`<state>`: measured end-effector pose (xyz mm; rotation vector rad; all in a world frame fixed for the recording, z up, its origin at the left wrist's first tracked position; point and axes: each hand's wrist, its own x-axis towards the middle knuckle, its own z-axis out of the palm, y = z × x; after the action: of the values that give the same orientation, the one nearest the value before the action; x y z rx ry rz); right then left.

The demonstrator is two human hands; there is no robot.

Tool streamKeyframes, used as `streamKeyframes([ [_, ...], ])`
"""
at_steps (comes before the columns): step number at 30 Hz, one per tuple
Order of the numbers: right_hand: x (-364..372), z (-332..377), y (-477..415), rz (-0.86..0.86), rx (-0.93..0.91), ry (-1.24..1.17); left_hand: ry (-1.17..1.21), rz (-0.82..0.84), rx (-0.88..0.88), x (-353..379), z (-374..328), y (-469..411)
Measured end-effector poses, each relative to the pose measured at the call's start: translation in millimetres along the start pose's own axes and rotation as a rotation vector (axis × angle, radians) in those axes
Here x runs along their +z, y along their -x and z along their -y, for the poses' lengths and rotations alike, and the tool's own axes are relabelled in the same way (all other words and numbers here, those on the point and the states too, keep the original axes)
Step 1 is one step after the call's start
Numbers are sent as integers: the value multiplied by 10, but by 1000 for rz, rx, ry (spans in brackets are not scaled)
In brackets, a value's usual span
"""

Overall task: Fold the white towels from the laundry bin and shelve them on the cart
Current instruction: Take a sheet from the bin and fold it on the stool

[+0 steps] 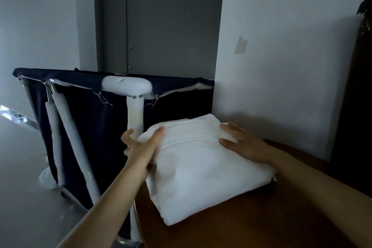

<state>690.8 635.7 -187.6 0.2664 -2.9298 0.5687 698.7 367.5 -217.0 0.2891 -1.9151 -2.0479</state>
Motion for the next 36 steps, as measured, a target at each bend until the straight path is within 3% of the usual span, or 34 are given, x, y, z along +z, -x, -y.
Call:
streamKeyframes([
  [4,-52,-72,52,-23,149,-264,16,133,142,7,78,99],
  [7,-81,-224,129,-14,304,-433,81,131,170,-22,162,138],
  [13,-173,-374,275,-17,369,-601,112,236,176,-38,173,372],
  [19,-519,-259,590,-48,313,-471,64,335,247,2,27,143],
  [23,-856,-120,697,-151,223,-680,144,376,315,97,-345,-72],
  [26,-955,-86,573,-236,150,-782,135,350,219,275,-490,-277],
  [28,-785,-235,407,-174,212,-780,28,292,188,383,-388,-374],
  [31,-340,-507,240,-90,351,-631,-238,277,281,475,-20,-423],
  [36,-202,-715,98,-146,376,-516,-432,331,168,471,186,-537],
])
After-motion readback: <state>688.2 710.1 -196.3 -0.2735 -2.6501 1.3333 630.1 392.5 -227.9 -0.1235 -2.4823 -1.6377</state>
